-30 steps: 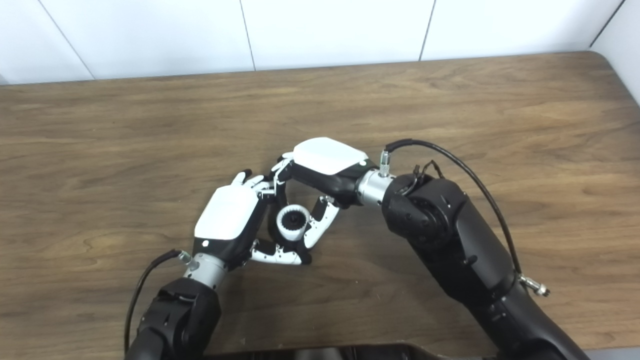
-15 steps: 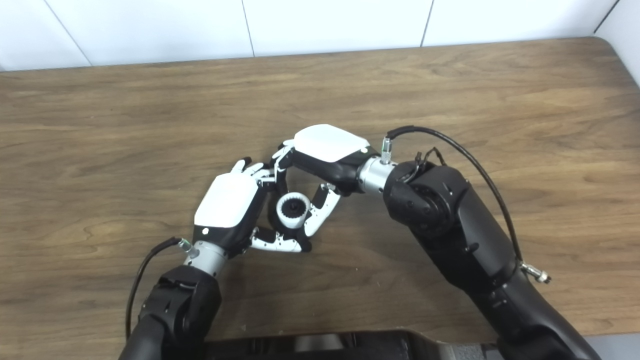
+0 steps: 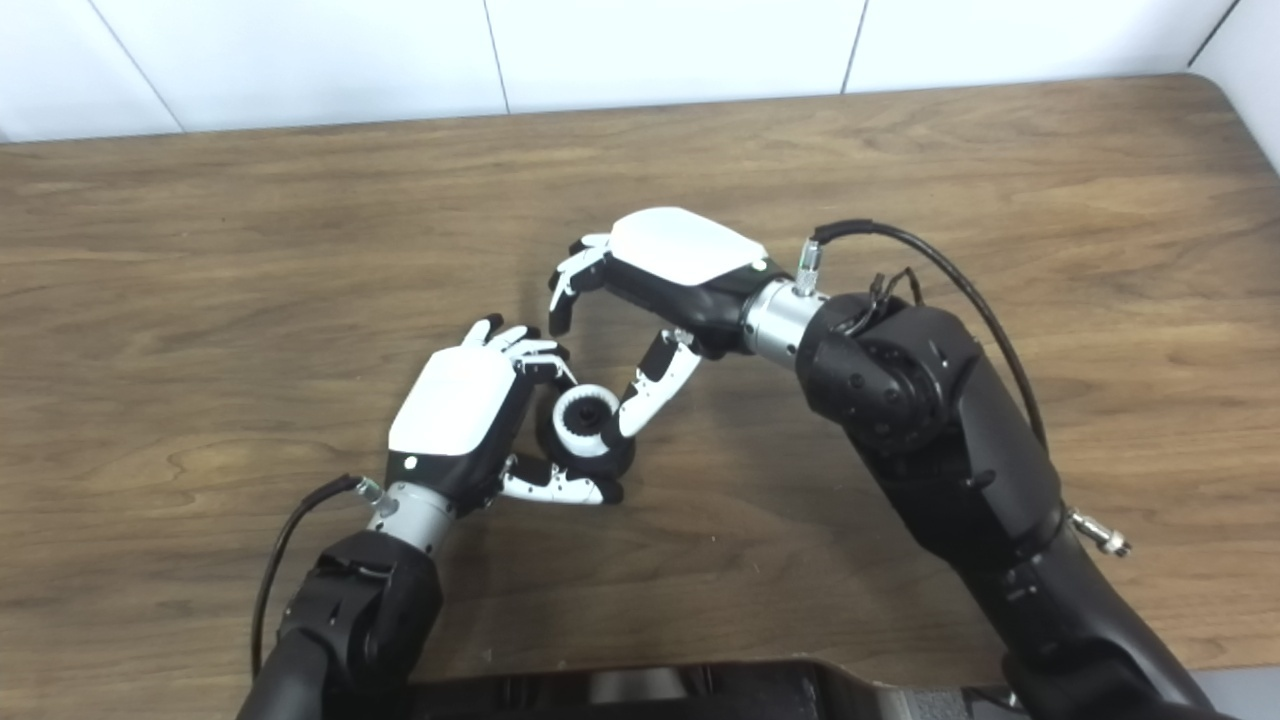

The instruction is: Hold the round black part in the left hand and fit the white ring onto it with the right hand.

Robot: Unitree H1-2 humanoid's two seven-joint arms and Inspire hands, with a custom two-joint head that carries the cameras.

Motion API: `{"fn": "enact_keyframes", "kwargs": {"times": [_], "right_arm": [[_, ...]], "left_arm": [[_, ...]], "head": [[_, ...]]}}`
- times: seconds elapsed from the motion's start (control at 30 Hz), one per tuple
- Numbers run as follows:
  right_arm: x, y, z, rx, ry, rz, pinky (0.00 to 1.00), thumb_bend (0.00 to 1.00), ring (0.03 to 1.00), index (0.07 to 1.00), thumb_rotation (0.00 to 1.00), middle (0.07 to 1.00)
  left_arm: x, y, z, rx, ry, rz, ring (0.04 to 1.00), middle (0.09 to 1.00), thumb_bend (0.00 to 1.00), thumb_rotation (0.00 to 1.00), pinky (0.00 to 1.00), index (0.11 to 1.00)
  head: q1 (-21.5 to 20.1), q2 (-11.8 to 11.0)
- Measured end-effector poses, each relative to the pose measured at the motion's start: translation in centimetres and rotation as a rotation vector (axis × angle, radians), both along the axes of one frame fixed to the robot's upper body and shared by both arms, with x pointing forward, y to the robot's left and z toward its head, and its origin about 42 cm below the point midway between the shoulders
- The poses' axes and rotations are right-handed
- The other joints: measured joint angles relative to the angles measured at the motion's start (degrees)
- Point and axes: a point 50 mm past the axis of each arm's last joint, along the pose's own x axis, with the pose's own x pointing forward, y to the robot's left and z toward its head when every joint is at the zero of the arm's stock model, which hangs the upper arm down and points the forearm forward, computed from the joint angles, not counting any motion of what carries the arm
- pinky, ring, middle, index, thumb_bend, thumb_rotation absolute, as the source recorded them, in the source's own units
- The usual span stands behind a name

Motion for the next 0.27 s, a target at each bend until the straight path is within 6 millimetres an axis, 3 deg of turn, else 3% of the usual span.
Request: {"fn": "enact_keyframes", "kwargs": {"times": [0.27], "right_arm": [[0.34,-0.09,0.55,0.002,-0.014,-0.009,0.85,0.95,0.921,0.661,0.31,0.835]], "left_arm": [[0.03,0.04,-0.01,0.002,0.000,0.000,0.893,0.801,0.52,0.06,0.99,0.485]], "head": [[0.09,-0.35]]}}
